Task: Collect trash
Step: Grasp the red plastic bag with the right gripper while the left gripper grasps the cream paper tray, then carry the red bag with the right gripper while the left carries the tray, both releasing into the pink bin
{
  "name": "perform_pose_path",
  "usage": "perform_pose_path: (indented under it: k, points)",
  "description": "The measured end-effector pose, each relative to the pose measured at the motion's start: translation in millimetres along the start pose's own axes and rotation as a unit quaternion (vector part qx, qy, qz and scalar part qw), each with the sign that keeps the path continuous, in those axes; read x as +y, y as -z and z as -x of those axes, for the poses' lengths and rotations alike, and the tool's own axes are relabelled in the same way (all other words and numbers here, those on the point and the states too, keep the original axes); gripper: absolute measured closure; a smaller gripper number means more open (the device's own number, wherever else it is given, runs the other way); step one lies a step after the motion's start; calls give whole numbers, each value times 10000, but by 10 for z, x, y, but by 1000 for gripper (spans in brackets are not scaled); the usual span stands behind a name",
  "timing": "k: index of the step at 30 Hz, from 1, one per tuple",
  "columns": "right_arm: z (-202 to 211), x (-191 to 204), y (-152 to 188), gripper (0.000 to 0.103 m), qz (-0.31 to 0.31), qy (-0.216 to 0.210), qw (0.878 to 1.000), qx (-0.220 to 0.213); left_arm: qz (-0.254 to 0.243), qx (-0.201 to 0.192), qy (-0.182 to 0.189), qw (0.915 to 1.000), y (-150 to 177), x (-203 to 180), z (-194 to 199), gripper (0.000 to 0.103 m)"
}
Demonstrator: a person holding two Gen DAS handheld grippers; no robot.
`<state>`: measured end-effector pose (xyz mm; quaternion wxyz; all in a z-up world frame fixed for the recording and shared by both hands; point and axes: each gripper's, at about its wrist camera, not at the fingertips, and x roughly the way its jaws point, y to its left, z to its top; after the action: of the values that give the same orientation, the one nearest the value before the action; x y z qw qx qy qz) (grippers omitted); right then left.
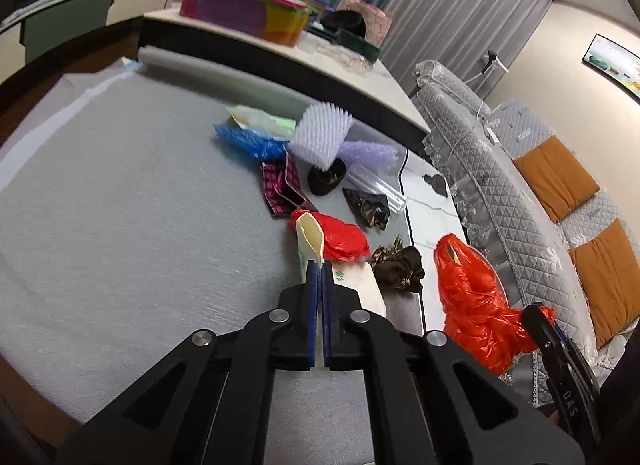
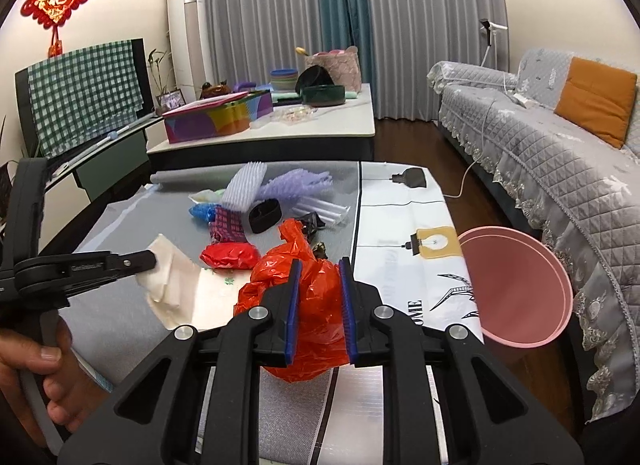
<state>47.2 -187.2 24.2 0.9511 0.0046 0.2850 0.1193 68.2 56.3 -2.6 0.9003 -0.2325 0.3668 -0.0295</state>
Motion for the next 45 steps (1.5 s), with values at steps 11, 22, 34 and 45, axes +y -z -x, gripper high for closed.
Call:
perform_pose_path:
  k: [11, 22, 34, 45]
  points:
    - [206, -119, -124, 85, -50, 131, 9996, -239, -285, -294, 169, 9990, -9, -147, 242, 101]
    - [357, -455, -313, 85, -254, 332, 9986, -329, -826, -497, 252, 9950, -5, -505, 301, 101]
    - [435, -1201, -797, 85, -368, 765, 9948, -570, -1246, -433, 517, 9899, -49, -1172, 124, 101]
    - [322, -2119, -987, 85, -600, 1305, 9873, -683, -1740, -327, 921, 9799, -28, -2059, -328, 101]
